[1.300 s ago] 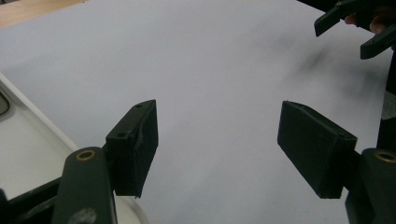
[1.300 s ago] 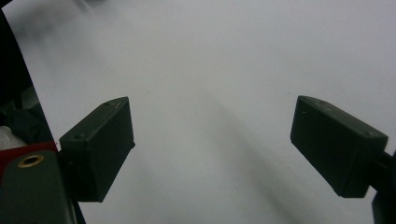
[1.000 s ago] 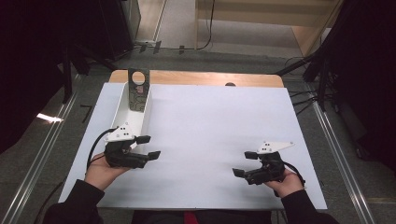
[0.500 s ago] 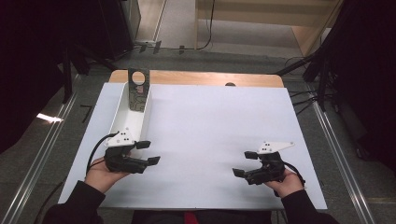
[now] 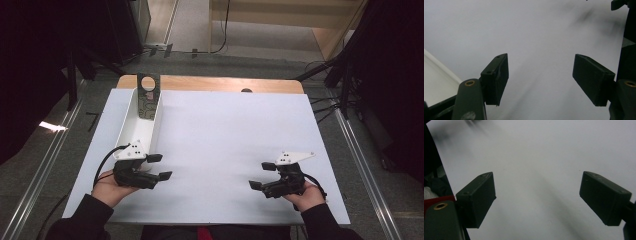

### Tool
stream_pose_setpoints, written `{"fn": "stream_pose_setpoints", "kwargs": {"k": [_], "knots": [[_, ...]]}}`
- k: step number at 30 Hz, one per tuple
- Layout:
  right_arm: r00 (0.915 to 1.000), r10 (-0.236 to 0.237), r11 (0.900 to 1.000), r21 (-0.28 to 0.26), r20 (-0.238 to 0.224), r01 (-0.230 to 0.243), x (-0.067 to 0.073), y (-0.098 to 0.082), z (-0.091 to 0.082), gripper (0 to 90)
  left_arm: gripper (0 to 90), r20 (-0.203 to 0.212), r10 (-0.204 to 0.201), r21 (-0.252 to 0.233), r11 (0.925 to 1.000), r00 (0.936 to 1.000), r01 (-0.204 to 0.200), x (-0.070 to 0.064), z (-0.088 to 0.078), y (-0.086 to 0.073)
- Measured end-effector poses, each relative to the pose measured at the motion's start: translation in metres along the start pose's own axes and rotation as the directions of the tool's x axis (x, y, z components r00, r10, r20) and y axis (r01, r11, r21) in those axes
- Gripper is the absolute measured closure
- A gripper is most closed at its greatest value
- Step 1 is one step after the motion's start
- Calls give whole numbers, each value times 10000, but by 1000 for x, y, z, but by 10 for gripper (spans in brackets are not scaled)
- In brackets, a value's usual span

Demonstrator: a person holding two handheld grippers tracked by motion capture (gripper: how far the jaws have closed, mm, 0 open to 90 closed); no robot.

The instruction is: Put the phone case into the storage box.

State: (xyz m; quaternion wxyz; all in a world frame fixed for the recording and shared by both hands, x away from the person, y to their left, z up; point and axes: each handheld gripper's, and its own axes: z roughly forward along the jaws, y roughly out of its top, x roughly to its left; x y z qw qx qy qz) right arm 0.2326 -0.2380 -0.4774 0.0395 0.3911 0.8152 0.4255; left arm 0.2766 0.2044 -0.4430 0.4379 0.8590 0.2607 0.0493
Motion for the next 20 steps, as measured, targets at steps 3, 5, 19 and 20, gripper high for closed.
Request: {"fn": "stream_pose_setpoints", "kwargs": {"k": [3, 5, 19, 20], "knots": [[10000, -26, 10000, -17, 3, 26, 0, 0, 0, 125, 287, -16, 18, 0, 10000, 10000, -18, 0, 0, 0], [10000, -32, 10000, -10, 4, 32, 0, 0, 0, 126, 287, -11, 39, 8, 10000, 10000, -39, 0, 0, 0], [10000, -18, 10000, 11, -28, 18, 0, 0, 1, 125, 287, 0, 47, 0, 10000, 10000, -47, 0, 0, 0], [10000, -43, 10000, 4, -33, 43, 0, 0, 1, 125, 288, 6, 43, -2, 10000, 10000, -43, 0, 0, 0]]}}
